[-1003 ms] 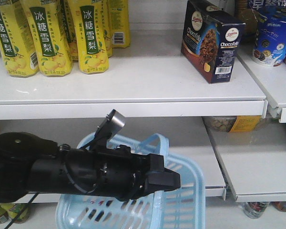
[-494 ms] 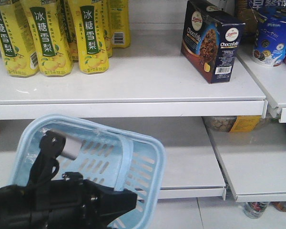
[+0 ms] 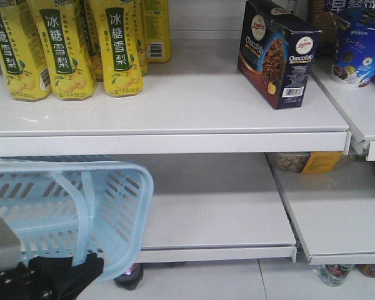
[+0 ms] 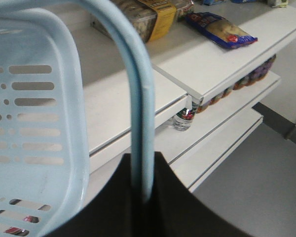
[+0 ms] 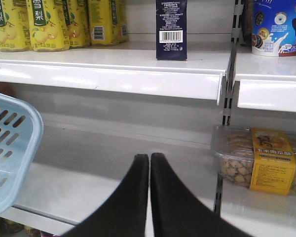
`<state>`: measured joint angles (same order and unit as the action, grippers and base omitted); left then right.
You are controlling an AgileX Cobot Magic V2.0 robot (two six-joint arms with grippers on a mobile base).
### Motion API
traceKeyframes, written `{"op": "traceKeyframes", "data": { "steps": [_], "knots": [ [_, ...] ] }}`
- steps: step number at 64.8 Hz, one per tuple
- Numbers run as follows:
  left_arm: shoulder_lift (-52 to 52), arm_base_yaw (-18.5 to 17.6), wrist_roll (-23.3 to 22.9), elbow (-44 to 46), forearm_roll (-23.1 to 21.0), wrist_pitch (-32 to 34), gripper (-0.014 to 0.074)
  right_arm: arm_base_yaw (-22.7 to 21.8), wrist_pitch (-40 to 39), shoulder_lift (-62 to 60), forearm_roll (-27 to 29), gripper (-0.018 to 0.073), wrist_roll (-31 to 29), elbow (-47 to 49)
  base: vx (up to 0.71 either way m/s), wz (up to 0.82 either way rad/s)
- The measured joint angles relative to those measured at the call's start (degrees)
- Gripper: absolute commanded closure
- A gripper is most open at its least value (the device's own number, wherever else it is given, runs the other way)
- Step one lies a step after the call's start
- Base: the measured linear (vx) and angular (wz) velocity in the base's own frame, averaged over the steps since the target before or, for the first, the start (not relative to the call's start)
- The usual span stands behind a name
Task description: Left arm holds basket, right arm returns cookies
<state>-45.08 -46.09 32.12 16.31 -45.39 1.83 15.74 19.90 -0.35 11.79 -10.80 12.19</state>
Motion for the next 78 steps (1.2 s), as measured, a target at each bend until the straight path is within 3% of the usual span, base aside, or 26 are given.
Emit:
{"op": "traceKeyframes", "data": {
  "steps": [8,26,43,52,67,78],
  "knots": [
    [4.1,4.05,-8.44,-3.77,8.98,0.68,0.0603,0.0,0.05,0.0,0.0,0.0568,0.0,0.0,0.0,0.0],
    [16.46,13.6,-22.44,-12.11,21.97,0.86,0.0603,0.0,0.05,0.0,0.0,0.0568,0.0,0.0,0.0,0.0],
    [28.17,17.43,-36.09,-18.17,36.15,1.96,0.0603,0.0,0.05,0.0,0.0,0.0568,0.0,0.0,0.0,0.0],
    [33.67,21.77,-37.6,-18.17,38.39,1.51,0.0603,0.0,0.05,0.0,0.0,0.0568,0.0,0.0,0.0,0.0],
    [42.54,32.02,-38.31,-18.28,40.79,-7.26,0.0603,0.0,0.05,0.0,0.05,0.0568,0.0,0.0,0.0,0.0],
    [45.33,37.56,-38.33,-18.28,42.07,-11.17,0.0603,0.0,0.05,0.0,0.05,0.0568,0.0,0.0,0.0,0.0]
  ]
}}
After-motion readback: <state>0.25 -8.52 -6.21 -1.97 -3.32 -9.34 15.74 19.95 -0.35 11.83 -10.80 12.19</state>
